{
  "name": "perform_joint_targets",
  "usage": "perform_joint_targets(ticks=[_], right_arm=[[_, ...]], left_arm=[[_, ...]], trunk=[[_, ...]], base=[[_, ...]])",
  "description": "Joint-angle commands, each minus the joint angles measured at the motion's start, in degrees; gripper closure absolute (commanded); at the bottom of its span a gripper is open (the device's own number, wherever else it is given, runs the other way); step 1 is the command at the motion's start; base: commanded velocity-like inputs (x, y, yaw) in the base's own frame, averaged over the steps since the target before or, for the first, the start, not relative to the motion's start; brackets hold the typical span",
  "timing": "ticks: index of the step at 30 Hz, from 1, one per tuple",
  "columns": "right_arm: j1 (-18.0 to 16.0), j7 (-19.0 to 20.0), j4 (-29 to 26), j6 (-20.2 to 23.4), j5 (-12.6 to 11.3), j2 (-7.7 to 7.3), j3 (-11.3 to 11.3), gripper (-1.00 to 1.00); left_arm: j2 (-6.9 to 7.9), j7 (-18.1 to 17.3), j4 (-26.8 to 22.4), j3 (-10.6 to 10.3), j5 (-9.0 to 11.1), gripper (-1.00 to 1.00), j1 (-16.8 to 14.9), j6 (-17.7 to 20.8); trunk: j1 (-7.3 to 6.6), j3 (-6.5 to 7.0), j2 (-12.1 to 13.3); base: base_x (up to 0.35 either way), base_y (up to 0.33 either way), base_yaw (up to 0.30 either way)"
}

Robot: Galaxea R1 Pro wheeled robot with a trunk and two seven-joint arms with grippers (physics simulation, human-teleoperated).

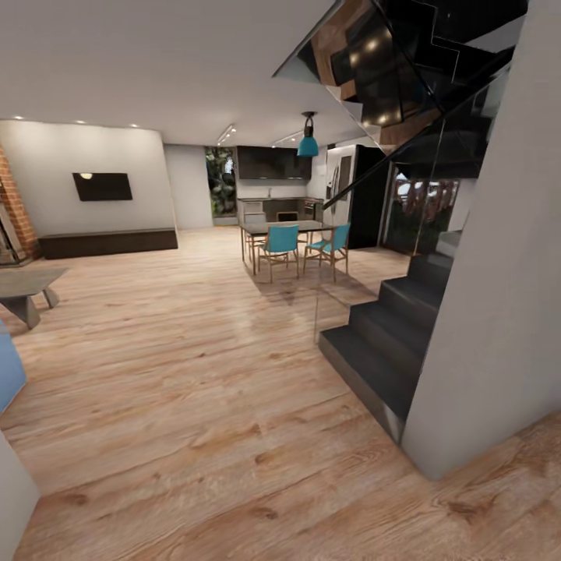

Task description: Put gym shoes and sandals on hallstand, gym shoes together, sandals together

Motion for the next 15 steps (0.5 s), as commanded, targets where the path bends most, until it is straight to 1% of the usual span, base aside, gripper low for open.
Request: perform_joint_targets(ticks=[1,15], right_arm=[[0.0,0.0,0.0,0.0,0.0,0.0,0.0,-1.0],[0.0,0.0,0.0,0.0,0.0,0.0,0.0,-1.0]], left_arm=[[0.0,0.0,0.0,0.0,0.0,-1.0,0.0,0.0],[0.0,0.0,-0.2,0.0,0.0,-1.0,0.0,-0.1]], trunk=[[0.0,0.0,0.0],[0.0,0.0,0.0]], base=[[0.0,0.003,-0.277],[0.0,0.0,-0.278]])
